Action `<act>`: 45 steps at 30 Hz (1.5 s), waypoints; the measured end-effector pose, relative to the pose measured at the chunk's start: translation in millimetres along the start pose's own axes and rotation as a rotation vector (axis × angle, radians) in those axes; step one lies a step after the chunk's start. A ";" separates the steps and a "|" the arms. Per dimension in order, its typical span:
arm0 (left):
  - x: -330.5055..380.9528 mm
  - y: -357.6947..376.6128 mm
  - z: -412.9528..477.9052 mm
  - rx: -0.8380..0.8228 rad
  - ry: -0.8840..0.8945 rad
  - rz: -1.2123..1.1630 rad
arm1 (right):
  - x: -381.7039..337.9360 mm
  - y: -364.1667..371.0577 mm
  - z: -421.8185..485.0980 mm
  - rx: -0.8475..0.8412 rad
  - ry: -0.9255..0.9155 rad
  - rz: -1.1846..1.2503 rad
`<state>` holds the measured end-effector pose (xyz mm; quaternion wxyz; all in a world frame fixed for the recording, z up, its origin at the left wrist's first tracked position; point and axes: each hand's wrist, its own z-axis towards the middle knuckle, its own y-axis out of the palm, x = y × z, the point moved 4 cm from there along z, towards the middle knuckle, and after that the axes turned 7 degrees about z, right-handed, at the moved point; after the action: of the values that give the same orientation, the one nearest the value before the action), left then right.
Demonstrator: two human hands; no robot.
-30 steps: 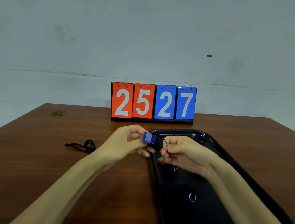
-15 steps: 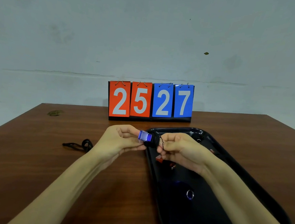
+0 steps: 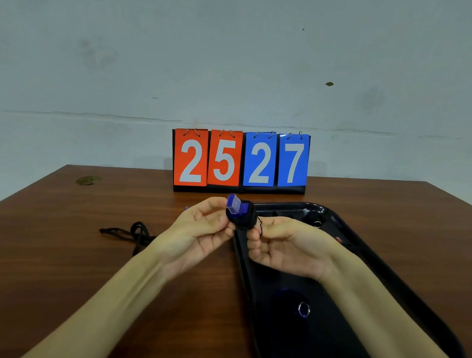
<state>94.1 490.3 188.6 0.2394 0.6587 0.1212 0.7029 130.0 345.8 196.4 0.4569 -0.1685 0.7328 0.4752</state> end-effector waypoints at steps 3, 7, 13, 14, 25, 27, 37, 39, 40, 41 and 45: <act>4.1 2.2 -1.1 0.023 0.039 0.134 | -2.6 -4.6 -0.1 0.102 -0.029 -0.052; 9.4 2.1 -2.0 0.106 0.066 0.315 | -4.9 -6.0 -1.5 0.182 -0.062 -0.142; 11.1 0.4 -3.4 0.116 0.048 0.394 | -5.3 -5.6 -3.6 0.196 -0.034 -0.172; 11.3 0.8 -3.3 0.112 0.041 0.391 | -5.3 -5.2 -3.7 0.201 -0.033 -0.195; 16.0 21.5 -12.2 0.122 0.280 0.811 | -8.9 3.8 -24.3 0.242 -0.061 -0.301; 5.6 34.0 -14.4 0.034 0.200 0.724 | -10.6 2.3 -50.1 0.307 -0.133 -0.436; -45.1 63.9 -25.7 -0.075 0.481 1.399 | 30.5 -45.9 -162.5 1.059 -0.326 -0.827; -44.2 64.7 -27.4 -0.038 0.489 1.342 | 26.5 -40.8 -162.3 1.030 -0.381 -0.775; -42.5 65.7 -27.9 -0.012 0.460 1.261 | 23.8 -36.6 -160.1 1.001 -0.403 -0.760; -40.8 67.2 -28.0 -0.002 0.408 1.148 | 20.8 -31.7 -157.1 0.969 -0.418 -0.752; -34.0 75.0 -28.6 -0.115 0.290 0.879 | 12.3 -12.6 -137.1 0.812 -0.435 -0.678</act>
<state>53.2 413.4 192.5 -0.0644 0.5283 -0.1765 0.8280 62.2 225.3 197.4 0.7522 -0.1033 0.6507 0.0064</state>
